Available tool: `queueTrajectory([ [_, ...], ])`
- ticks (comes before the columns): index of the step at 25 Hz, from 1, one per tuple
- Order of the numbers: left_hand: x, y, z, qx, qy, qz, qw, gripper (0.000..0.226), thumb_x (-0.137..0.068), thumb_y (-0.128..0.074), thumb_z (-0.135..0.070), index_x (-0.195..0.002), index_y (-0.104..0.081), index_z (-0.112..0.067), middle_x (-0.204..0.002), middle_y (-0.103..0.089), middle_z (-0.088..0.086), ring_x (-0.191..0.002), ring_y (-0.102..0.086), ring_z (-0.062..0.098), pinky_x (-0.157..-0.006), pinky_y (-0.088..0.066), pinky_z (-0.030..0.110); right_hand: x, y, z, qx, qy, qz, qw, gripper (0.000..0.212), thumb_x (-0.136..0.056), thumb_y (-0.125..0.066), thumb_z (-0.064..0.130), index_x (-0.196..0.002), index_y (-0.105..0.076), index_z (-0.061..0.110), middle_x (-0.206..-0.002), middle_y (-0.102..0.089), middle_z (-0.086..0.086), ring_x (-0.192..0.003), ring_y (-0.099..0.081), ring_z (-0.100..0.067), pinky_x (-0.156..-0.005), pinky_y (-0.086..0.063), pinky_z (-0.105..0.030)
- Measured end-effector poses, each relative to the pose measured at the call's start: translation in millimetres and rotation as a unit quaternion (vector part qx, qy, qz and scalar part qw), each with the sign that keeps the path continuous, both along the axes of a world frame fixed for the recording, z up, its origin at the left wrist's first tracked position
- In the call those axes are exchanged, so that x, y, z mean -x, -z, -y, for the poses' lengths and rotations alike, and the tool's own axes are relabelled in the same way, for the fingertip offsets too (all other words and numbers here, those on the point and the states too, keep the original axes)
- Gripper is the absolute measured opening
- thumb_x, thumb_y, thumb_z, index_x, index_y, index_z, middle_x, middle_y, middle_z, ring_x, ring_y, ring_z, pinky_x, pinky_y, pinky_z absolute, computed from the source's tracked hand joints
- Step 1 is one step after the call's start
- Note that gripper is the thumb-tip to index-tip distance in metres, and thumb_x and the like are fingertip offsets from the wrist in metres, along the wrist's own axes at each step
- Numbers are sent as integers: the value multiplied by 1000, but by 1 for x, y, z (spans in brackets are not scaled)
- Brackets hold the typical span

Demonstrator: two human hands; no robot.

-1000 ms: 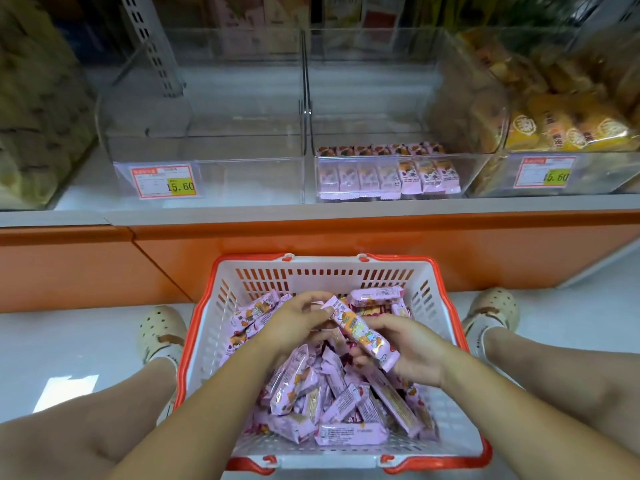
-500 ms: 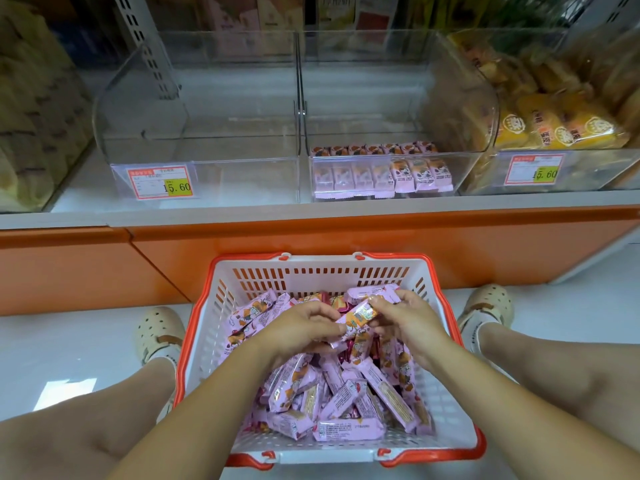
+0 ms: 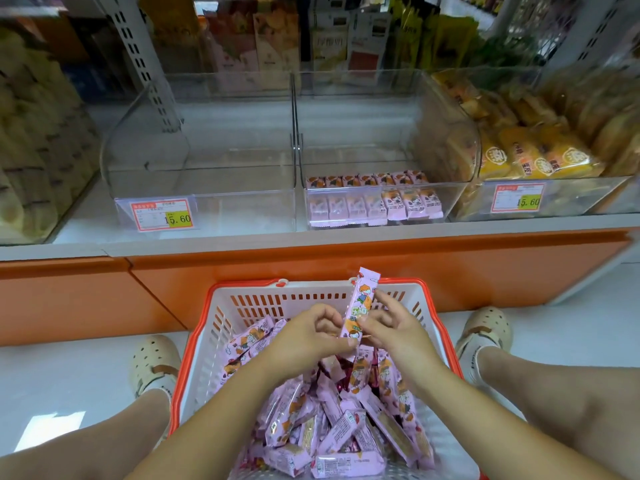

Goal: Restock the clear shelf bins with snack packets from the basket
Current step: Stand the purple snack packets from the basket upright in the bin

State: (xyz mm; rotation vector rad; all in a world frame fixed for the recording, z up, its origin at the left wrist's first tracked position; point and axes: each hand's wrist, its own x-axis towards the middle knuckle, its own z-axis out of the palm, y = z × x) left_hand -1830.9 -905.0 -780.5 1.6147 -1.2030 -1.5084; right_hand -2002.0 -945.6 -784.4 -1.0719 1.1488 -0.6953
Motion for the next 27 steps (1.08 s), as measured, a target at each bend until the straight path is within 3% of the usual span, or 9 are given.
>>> queueTrajectory([
  [2, -10, -31, 12, 82, 14, 84, 993, 27, -76, -79, -35, -95, -65, -22, -92, -71, -4, -85, -68, 12, -85, -55, 36, -3, -22, 4, 45, 11, 18, 999, 61, -90, -61, 1, -141, -38, 24, -76, -72, 9, -77, -69, -3, -73, -53, -20],
  [4, -24, -70, 27, 204, -40, 178, 962, 14, -82, -73, -33, -93, -65, -27, -87, -69, -11, -80, -64, 2, -76, -55, 27, -5, -50, 11, 105, 22, 26, 994, 60, -87, -63, 1, -138, -43, 25, -78, -71, 9, -79, -68, -2, -74, -53, -24],
  [7, -51, -125, 53, 394, -113, 310, 858, 17, -87, -66, -26, -104, -62, -28, -102, -63, -16, -91, -58, -2, -80, -48, 17, -13, -109, 34, 208, 61, 48, 975, 55, -86, -66, 7, -128, -48, 35, -87, -71, 5, -86, -68, -4, -81, -56, -31],
  [9, -72, -138, 75, 426, -81, 405, 805, 37, -91, -60, -34, -126, -55, -28, -125, -57, -10, -113, -52, 5, -97, -42, 23, -24, -144, 62, 268, 73, 64, 959, 44, -88, -64, 7, -118, -50, 36, -92, -72, -1, -84, -69, -8, -76, -57, -27],
  [12, -97, -136, 108, 375, -2, 460, 805, 67, -88, -40, -60, -148, -29, -32, -155, -29, -12, -139, -30, 10, -113, -25, 27, -55, -174, 126, 292, 54, -9, 955, 36, -89, -65, 7, -113, -51, 30, -91, -73, -1, -78, -71, -10, -68, -58, -25],
  [16, -111, -121, 131, 360, 57, 481, 797, 75, -83, -21, -76, -149, -2, -47, -153, 3, -31, -139, -5, -10, -118, -18, 27, -104, -162, 222, 216, 15, -131, 967, 35, -86, -70, 11, -117, -56, 20, -105, -70, -5, -85, -71, -19, -66, -58, -29],
  [18, -114, -118, 134, 370, 53, 479, 795, 76, -80, -18, -79, -148, 1, -50, -150, 8, -34, -136, -1, -13, -116, -14, 23, -125, -143, 256, 198, -16, -198, 960, 41, -84, -73, 14, -122, -58, 19, -113, -67, -5, -91, -69, -22, -70, -59, -33],
  [22, -113, -118, 134, 375, 54, 462, 802, 72, -75, -14, -84, -140, 9, -61, -143, 13, -46, -140, -3, -11, -116, -16, 22, -155, -117, 289, 113, -42, -212, 970, 29, -83, -73, 5, -109, -65, -1, -107, -70, -17, -91, -70, -28, -78, -59, -42],
  [27, -115, -117, 134, 382, 53, 439, 812, 68, -74, -18, -86, -136, 4, -67, -143, 8, -48, -140, -9, -11, -116, -23, 26, -174, -105, 289, 85, -111, -316, 939, 34, -82, -76, 17, -108, -65, -1, -109, -69, -16, -99, -68, -29, -90, -55, -42],
])
